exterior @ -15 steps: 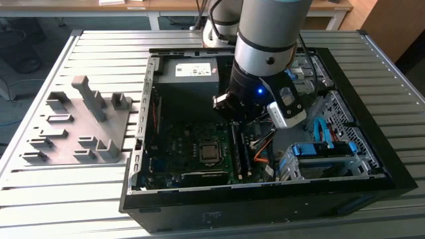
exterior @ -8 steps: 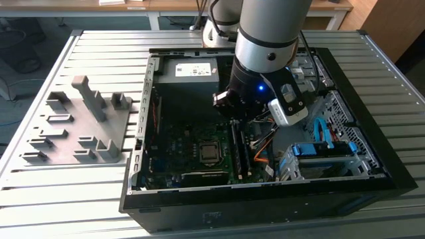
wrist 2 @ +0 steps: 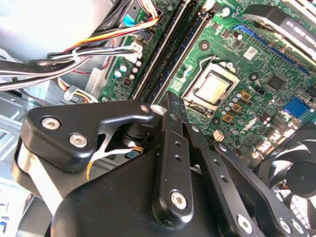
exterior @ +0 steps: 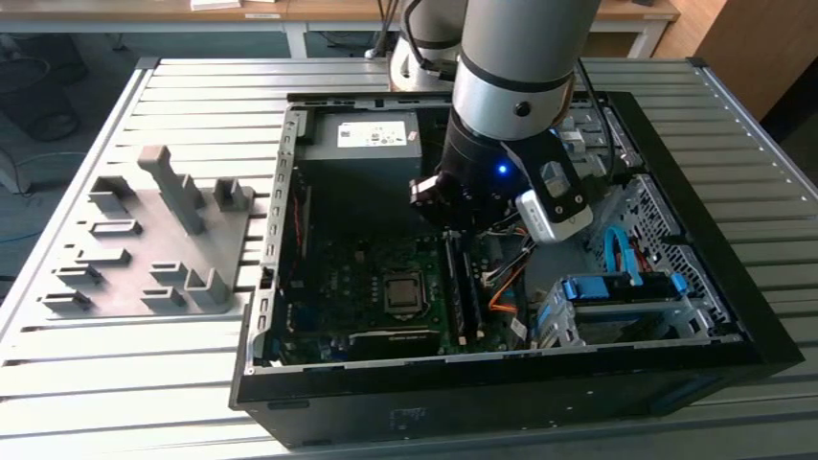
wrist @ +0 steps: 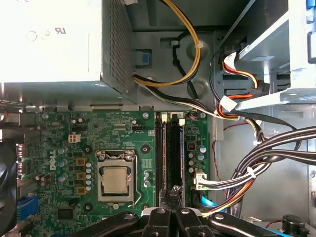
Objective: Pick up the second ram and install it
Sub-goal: 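Press down the second ram until it locks into place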
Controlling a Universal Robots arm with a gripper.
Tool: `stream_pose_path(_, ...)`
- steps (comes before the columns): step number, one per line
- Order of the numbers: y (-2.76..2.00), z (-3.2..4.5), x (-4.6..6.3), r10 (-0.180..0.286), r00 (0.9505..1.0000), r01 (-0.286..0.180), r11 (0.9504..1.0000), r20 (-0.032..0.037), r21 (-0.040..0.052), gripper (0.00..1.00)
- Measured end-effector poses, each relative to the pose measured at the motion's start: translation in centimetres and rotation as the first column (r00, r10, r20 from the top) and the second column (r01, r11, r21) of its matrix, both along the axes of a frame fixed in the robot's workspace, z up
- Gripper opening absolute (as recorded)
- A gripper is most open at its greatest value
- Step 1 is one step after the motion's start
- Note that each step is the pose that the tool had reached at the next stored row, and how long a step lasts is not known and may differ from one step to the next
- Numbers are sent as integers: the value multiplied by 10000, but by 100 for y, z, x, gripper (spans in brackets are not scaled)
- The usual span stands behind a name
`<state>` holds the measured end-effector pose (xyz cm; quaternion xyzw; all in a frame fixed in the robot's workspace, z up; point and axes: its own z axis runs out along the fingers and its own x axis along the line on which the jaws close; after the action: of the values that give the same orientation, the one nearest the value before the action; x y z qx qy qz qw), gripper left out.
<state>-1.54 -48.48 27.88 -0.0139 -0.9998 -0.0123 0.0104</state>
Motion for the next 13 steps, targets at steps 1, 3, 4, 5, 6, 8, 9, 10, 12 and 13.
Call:
stream_pose_path(1,1,-1,0,0,10000,0,10000,0,-1,10)
stream_pose_path(3,7,-10,1,2,10000,-2,10000,0,0,10)
stream_pose_path(4,13,-19,0,0,10000,0,10000,-1,-1,10)
stream_pose_path(5,19,-30,0,1,10000,-1,10000,-1,-2,10)
stream_pose_path(6,27,-47,0,0,10000,0,10000,-2,-1,10)
stream_pose_path(8,51,-82,0,-1,10000,1,10000,-5,-2,10)
stream_pose_path(9,70,-101,0,0,10000,0,10000,-6,-1,10)
stream_pose_path(10,94,-120,0,0,10000,0,10000,-6,0,10)
stream_pose_path(12,147,-156,1,0,10000,0,10000,-6,0,10)
stream_pose_path(13,172,-174,1,0,10000,0,10000,-6,0,10)
